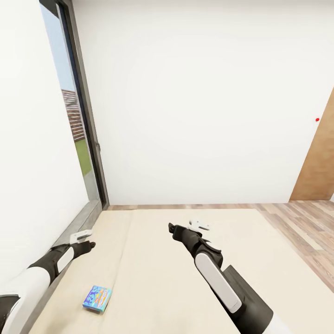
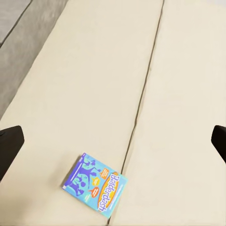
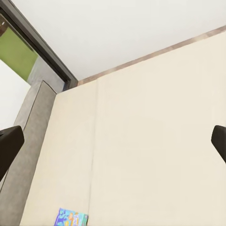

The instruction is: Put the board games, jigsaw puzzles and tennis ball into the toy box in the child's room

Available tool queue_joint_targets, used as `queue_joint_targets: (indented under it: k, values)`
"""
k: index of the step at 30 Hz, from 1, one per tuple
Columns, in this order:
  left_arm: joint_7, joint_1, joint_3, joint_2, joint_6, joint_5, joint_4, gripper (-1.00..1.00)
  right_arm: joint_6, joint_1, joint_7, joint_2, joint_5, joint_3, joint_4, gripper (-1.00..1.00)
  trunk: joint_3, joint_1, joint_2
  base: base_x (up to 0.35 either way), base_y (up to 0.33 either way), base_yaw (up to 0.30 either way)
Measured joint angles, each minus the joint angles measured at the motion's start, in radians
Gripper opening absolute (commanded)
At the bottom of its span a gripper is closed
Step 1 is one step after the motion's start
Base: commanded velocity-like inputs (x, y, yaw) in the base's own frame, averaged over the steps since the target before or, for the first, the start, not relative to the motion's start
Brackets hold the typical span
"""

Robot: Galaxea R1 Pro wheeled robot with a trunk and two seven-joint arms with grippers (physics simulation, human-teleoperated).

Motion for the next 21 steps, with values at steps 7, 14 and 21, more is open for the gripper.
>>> queue_joint_targets:
  k: [7, 14, 21]
  values:
    - [0.0, 0.003, -0.001, -0.001, -0.004, 0.0, -0.006, 1.0, 0.0, 0.0, 0.001, 0.0, 0.002, 0.002, -0.001, 1.0, 0.0, 0.0, 0.0, 0.0, 0.0, 0.0]
    - [0.001, 0.004, 0.0, -0.006, -0.007, -0.001, -0.007, 1.0, -0.004, 0.0, 0.002, 0.0, 0.055, 0.035, 0.002, 1.0, 0.0, 0.0, 0.0, 0.0, 0.0, 0.0]
    - [0.0, 0.005, 0.0, -0.006, -0.008, 0.0, -0.008, 1.0, -0.005, 0.0, 0.002, 0.0, 0.072, 0.041, 0.005, 1.0, 0.0, 0.0, 0.0, 0.0, 0.0, 0.0]
